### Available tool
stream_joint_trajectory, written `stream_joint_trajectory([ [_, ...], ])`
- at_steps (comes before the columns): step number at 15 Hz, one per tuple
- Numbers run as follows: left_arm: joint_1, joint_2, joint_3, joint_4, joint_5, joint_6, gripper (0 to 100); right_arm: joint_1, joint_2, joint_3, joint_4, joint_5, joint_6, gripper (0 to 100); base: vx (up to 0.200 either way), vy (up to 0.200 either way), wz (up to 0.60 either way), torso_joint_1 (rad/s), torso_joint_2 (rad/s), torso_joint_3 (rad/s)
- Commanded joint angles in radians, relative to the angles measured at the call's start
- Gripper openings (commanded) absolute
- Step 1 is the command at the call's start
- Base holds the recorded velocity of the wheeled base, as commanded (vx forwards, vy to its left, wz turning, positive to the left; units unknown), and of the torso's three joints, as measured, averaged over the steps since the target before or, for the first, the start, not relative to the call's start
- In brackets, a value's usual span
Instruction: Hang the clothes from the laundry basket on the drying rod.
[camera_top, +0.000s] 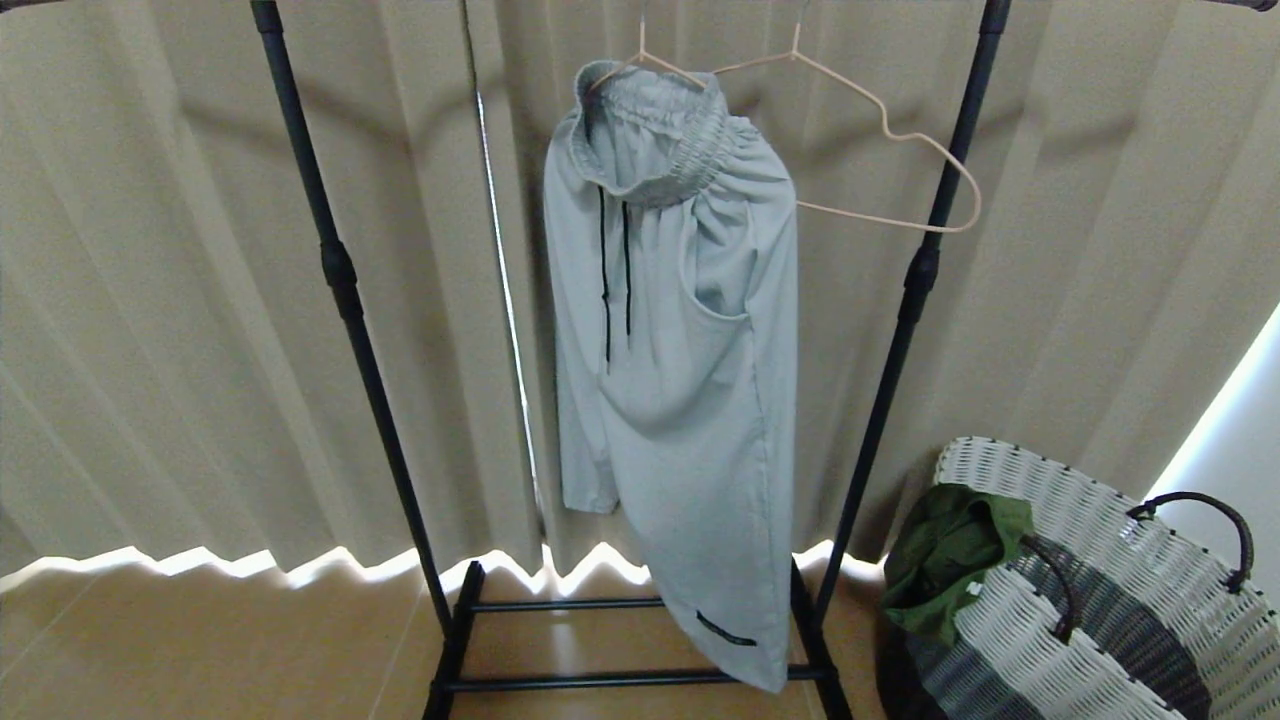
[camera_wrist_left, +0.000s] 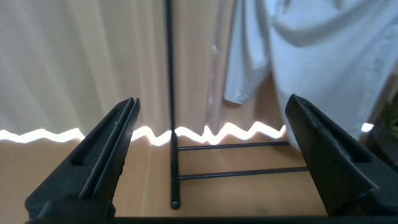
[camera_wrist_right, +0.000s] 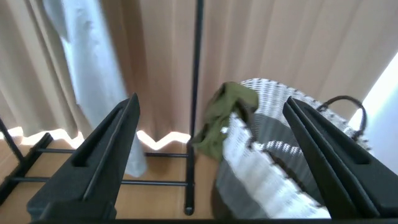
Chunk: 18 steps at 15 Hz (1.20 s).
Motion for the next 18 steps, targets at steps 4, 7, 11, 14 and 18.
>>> stream_joint_trajectory([
  [4,0.001,0.000,0.000,0.000,-0.001,0.001,100,0.000,-0.001,0.000,0.001,0.000,0.000,100,0.000,-0.200,0.00,-0.001,0.00,0.001],
  [7,0.001,0.000,0.000,0.000,0.002,-0.001,100,0.000,-0.001,0.000,0.001,0.000,0.000,100,0.000,0.000,0.00,0.000,0.00,0.000],
  [11,0.001,0.000,0.000,0.000,0.000,-0.002,100,0.000,-0.001,0.000,0.001,0.000,0.000,100,0.000,0.000,0.00,0.000,0.00,0.000],
  [14,0.001,0.000,0.000,0.000,0.002,-0.001,100,0.000,-0.001,0.000,-0.001,0.000,0.000,100,0.133,0.000,0.00,-0.002,0.00,0.002],
  [18,0.001,0.000,0.000,0.000,0.030,-0.001,100,0.000,-0.001,0.000,-0.001,0.000,-0.002,100,0.200,0.000,0.00,-0.001,0.00,0.007],
])
